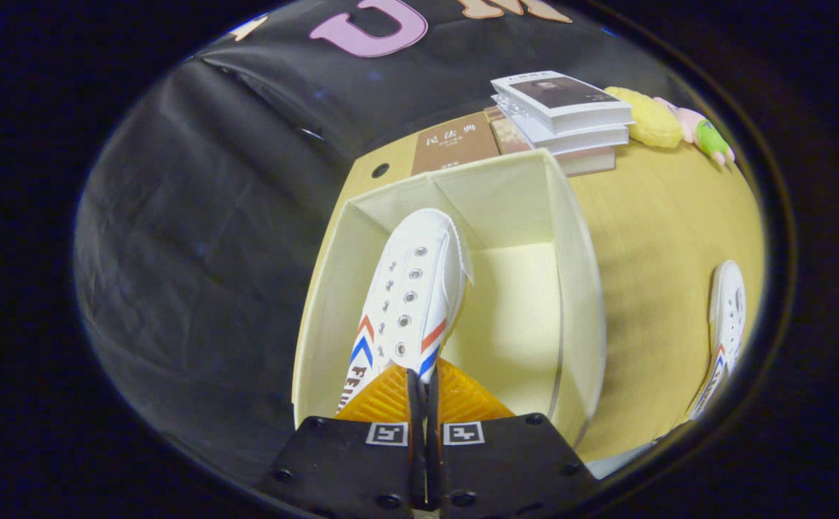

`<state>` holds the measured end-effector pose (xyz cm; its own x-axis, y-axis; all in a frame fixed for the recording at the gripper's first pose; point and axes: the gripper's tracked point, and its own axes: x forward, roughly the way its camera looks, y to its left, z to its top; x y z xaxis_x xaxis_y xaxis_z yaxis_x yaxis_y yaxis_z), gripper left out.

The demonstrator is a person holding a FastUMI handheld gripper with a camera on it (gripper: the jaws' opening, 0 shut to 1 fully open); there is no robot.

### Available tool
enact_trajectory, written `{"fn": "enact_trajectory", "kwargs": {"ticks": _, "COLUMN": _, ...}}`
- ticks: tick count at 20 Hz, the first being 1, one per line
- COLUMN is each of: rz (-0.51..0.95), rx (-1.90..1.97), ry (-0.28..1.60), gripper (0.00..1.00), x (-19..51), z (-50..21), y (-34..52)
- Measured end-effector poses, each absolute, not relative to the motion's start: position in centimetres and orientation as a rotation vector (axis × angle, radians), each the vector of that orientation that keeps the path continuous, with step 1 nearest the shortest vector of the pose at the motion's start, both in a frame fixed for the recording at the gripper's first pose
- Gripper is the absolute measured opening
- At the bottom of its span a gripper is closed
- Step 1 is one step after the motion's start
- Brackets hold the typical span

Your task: Open the storage box then place both shoes into the box .Put the left shoe in first, then the right shoe, with the right side of both shoes facing outward in a uniform manner.

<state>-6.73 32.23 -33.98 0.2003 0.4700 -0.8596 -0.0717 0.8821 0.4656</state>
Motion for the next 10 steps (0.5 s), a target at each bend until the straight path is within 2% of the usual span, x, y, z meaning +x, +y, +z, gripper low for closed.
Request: {"fn": "enact_trajectory", "kwargs": {"ticks": 10, "rz": 0.355, "rx": 0.258, "ry": 1.417, "gripper": 0.04, "x": -7.7, "z": -37.2, "y": 34.3}}
